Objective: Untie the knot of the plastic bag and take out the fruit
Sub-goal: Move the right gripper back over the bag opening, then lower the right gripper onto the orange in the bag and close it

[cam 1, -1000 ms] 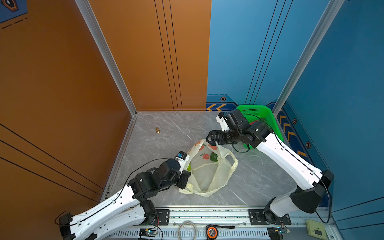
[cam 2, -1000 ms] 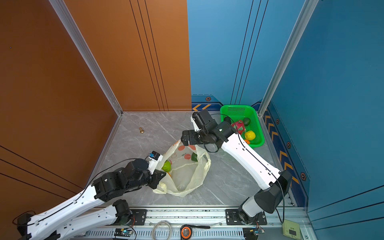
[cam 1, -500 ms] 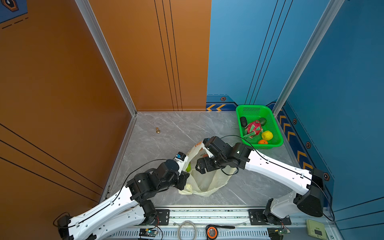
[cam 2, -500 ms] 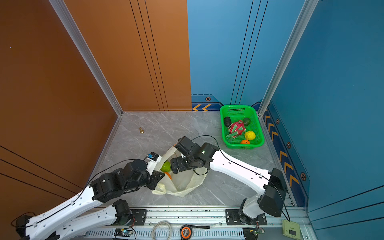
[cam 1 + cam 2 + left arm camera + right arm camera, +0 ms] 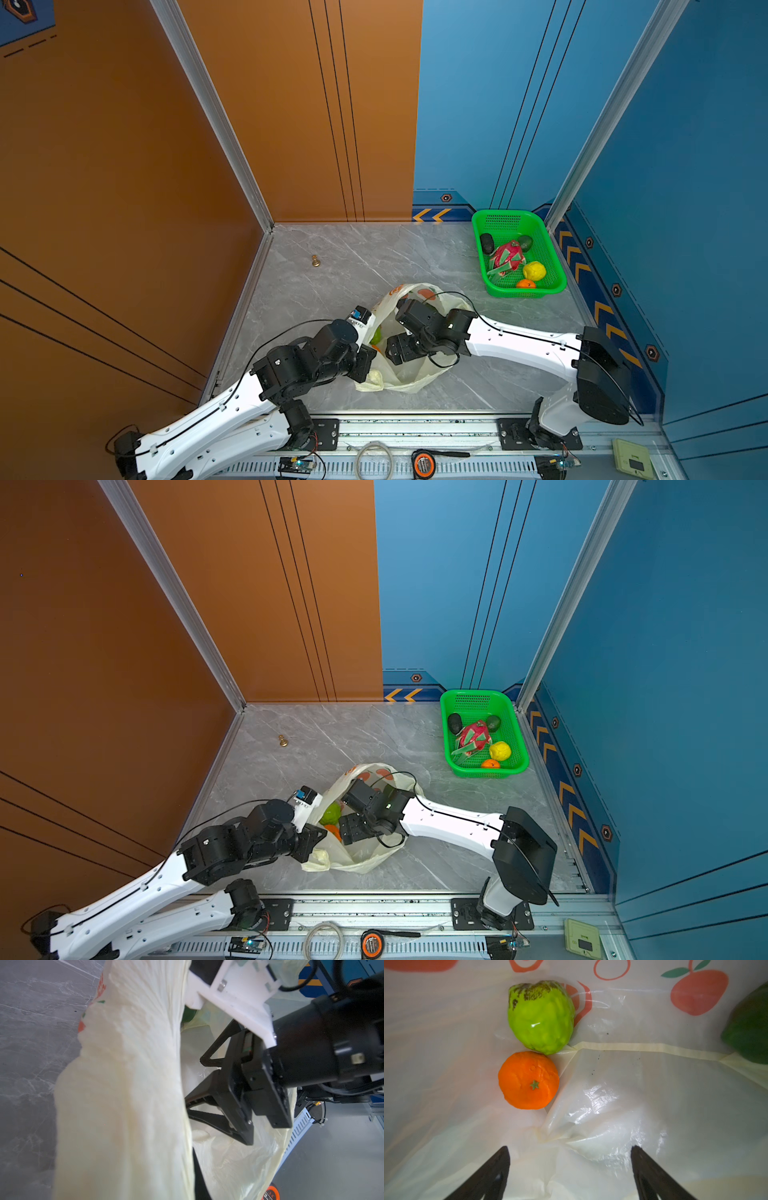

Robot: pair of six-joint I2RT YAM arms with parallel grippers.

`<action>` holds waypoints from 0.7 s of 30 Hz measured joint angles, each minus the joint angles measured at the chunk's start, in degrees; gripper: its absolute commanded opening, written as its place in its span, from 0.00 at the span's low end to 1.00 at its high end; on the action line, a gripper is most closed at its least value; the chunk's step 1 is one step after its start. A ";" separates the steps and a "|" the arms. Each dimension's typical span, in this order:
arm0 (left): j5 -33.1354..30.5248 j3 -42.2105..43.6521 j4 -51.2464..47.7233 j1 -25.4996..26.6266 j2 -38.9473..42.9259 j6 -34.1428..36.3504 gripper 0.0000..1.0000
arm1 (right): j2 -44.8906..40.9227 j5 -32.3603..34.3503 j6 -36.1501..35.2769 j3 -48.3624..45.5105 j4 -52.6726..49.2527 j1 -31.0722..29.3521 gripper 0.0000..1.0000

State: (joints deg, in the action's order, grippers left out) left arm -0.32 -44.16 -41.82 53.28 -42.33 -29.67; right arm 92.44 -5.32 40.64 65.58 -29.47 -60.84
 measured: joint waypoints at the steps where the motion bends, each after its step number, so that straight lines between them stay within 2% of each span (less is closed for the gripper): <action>1: 0.37 0.00 -0.24 0.00 0.00 -0.17 0.00 | 0.83 0.00 0.50 -0.35 0.98 -0.02 0.88; 6: 1.51 0.00 -0.96 0.02 0.02 -0.76 0.00 | 4.66 0.00 2.89 -0.46 5.60 -0.26 0.88; 14: 3.26 0.00 -3.34 0.00 0.02 -1.44 0.00 | 5.64 -0.76 5.99 -0.59 13.55 -0.61 0.98; 21: 3.63 0.55 -4.37 0.02 0.57 -1.66 0.00 | 8.66 -1.36 6.80 -0.59 15.61 -2.05 0.99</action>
State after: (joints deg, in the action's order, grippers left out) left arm 3.31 -43.62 -46.19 53.30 -41.76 -31.33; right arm 101.10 -6.68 47.44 64.99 -13.87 -62.89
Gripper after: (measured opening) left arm 0.045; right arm 0.987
